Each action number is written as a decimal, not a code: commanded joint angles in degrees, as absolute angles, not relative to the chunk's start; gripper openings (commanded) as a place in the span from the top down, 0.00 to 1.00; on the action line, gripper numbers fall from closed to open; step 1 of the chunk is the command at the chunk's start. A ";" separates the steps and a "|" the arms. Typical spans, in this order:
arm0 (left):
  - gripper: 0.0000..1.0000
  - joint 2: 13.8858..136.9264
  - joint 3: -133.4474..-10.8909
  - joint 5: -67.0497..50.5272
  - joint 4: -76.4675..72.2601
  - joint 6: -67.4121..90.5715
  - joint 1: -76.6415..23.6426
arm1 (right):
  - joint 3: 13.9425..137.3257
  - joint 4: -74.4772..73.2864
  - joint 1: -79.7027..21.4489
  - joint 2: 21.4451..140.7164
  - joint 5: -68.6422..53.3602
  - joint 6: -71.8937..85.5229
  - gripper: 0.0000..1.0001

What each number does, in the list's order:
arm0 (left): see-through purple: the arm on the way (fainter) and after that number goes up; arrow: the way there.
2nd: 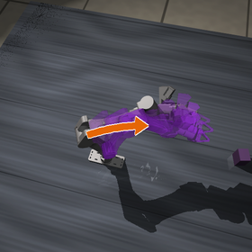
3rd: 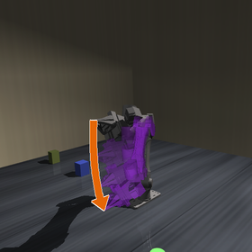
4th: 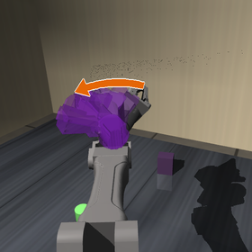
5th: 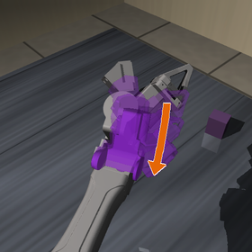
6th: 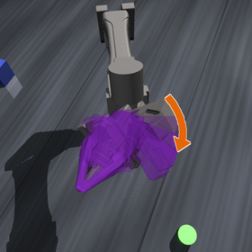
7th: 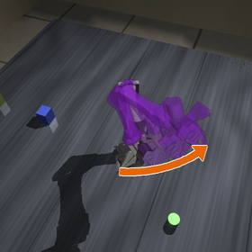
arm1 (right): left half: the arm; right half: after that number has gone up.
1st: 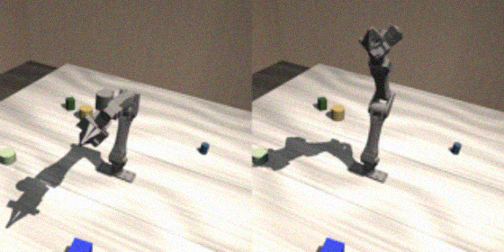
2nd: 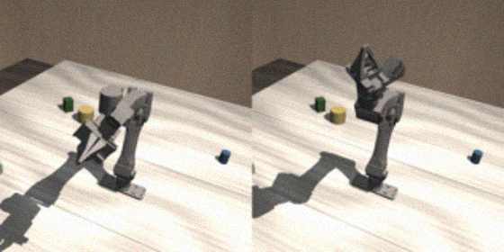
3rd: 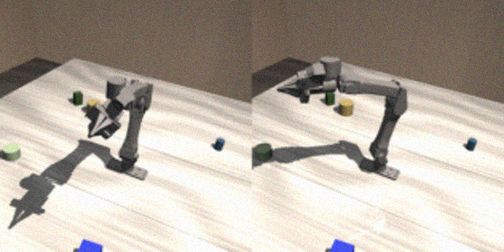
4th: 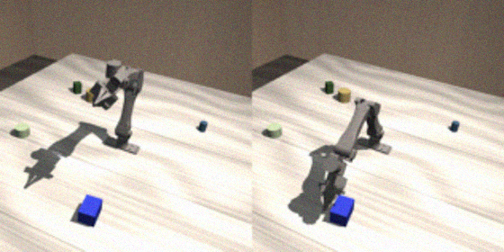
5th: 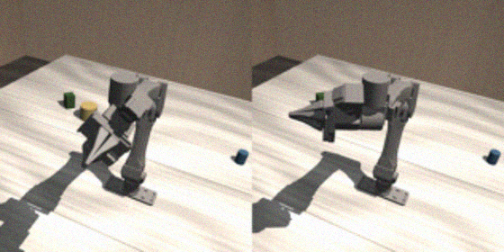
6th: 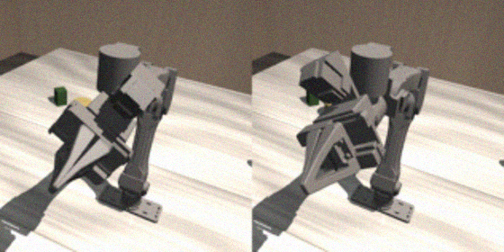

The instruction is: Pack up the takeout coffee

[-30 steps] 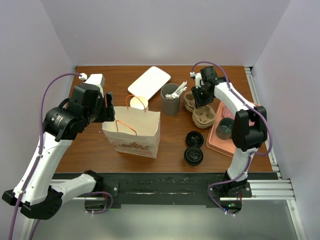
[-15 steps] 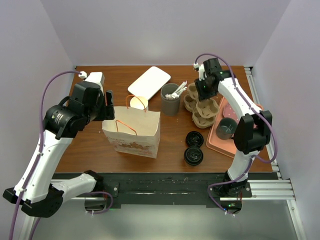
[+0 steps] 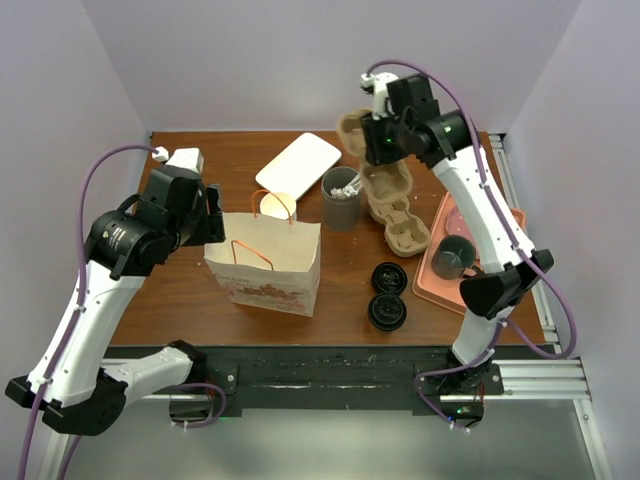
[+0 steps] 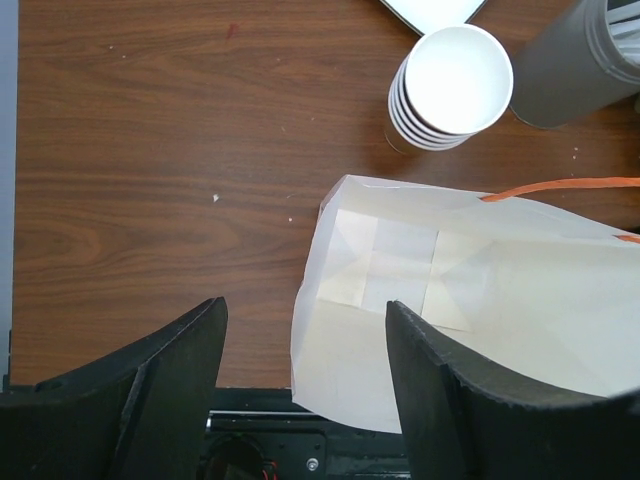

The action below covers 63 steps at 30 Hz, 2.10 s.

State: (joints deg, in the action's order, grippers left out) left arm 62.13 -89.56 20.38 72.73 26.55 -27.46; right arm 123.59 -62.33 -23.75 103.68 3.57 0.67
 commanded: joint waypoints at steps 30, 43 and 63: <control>0.36 55.72 -86.57 19.16 75.41 40.61 -27.51 | 122.97 -38.24 -54.93 94.04 -18.46 0.53 0.62; 0.45 55.46 -84.29 18.73 72.60 42.45 -26.19 | 114.18 -37.53 -55.63 94.57 -16.97 -3.25 0.64; 0.47 56.78 -93.08 27.07 75.24 41.13 -25.93 | 109.95 -47.19 -60.29 94.39 -9.58 -12.57 0.64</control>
State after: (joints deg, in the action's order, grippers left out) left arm 54.87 -91.48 24.43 76.05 41.32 -26.26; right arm 108.97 -44.18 -59.51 95.24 -12.51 -9.04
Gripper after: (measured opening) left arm 0.526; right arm 0.381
